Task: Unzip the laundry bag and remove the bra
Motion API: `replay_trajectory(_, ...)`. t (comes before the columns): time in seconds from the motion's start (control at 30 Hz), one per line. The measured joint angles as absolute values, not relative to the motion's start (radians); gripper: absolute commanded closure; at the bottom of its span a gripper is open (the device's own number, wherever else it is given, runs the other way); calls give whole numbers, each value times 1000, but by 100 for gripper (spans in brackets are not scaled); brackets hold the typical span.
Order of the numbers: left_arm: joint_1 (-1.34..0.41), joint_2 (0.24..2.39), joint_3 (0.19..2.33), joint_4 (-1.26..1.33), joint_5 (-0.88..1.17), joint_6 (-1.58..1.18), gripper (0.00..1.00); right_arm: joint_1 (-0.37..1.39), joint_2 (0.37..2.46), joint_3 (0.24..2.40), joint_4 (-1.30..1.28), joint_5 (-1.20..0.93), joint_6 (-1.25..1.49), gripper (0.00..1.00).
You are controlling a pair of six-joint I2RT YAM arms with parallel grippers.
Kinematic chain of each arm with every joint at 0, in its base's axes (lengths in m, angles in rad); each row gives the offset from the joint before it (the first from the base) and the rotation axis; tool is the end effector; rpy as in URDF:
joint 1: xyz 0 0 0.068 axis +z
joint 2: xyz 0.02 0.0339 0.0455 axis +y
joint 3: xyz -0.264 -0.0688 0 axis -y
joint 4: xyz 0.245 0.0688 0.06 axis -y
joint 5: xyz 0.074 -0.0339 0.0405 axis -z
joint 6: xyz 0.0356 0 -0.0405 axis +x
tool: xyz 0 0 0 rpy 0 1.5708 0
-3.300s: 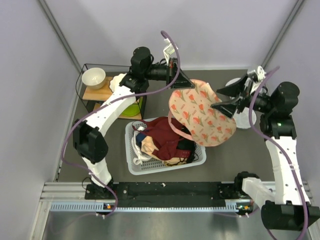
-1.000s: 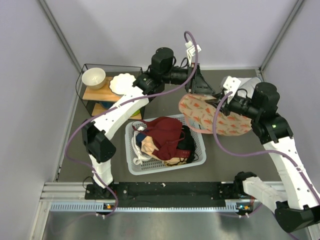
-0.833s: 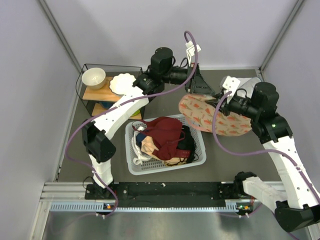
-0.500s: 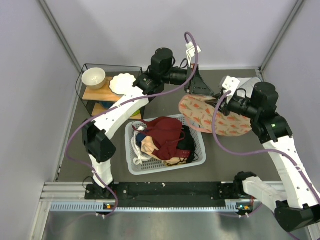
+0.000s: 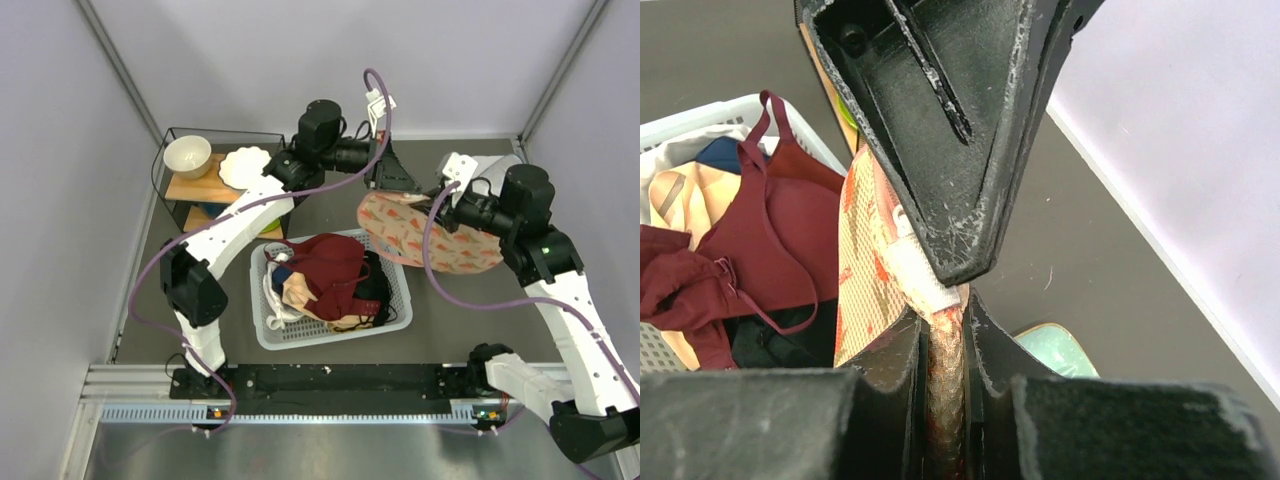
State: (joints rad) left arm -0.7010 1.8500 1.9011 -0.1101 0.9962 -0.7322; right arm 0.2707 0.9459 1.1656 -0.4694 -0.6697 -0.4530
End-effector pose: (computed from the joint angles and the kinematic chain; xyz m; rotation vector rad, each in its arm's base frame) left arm 0.3075 -0.2986 0.4342 0.8759 1.7762 -1.8139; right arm 0.1775 0.0722 0.4144 -1.0489 1.4511 0.4767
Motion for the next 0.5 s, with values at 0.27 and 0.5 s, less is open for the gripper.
replay_trajectory(0.27,-626,1744,1732,-34,941,-767,100,279,948,1134,-450,-587,-424,100)
replay_trajectory(0.5,-547,1683,1628,4,891,-793,100,279,906,1110,-401,-504,-349,100)
